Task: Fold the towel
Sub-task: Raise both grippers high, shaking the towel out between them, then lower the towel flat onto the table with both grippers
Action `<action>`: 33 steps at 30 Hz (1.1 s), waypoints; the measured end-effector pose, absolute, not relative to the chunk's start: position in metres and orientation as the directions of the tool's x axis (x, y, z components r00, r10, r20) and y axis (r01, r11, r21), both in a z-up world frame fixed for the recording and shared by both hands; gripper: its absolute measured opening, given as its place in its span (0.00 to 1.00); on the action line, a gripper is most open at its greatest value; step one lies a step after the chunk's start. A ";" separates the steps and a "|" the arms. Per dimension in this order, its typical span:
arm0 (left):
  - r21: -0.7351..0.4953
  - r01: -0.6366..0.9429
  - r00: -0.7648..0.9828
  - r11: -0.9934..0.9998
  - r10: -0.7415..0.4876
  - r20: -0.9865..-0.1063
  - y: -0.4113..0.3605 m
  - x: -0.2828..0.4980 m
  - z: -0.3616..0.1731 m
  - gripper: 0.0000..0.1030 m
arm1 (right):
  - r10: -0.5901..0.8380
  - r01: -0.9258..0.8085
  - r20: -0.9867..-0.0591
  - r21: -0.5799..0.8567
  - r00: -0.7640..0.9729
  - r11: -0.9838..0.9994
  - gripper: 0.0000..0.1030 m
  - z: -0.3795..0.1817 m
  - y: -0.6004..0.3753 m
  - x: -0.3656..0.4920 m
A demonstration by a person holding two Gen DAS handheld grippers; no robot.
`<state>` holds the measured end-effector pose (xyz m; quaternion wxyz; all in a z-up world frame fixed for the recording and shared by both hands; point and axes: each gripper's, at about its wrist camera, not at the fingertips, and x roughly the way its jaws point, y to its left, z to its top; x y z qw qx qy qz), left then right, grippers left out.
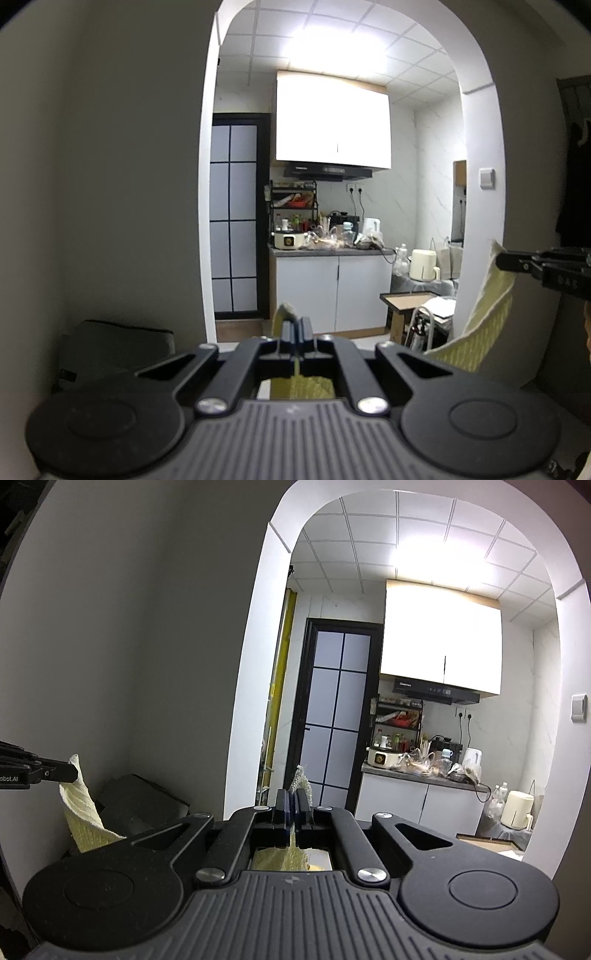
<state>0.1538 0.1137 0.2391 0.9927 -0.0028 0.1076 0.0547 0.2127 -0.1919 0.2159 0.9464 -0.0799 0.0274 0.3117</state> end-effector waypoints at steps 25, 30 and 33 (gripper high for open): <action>-0.121 -0.114 0.927 0.986 0.062 -0.370 0.105 0.104 0.148 0.02 | 0.559 -0.603 -0.333 -0.041 0.760 0.796 0.03 0.101 -0.229 0.173; -0.158 -0.122 0.910 0.980 0.046 -0.413 0.103 0.086 0.125 0.02 | 0.552 -0.597 -0.365 -0.014 0.750 0.802 0.03 0.088 -0.236 0.165; -0.186 -0.129 0.897 0.974 0.035 -0.442 0.105 0.077 0.111 0.02 | 0.548 -0.594 -0.394 0.005 0.738 0.804 0.03 0.076 -0.240 0.159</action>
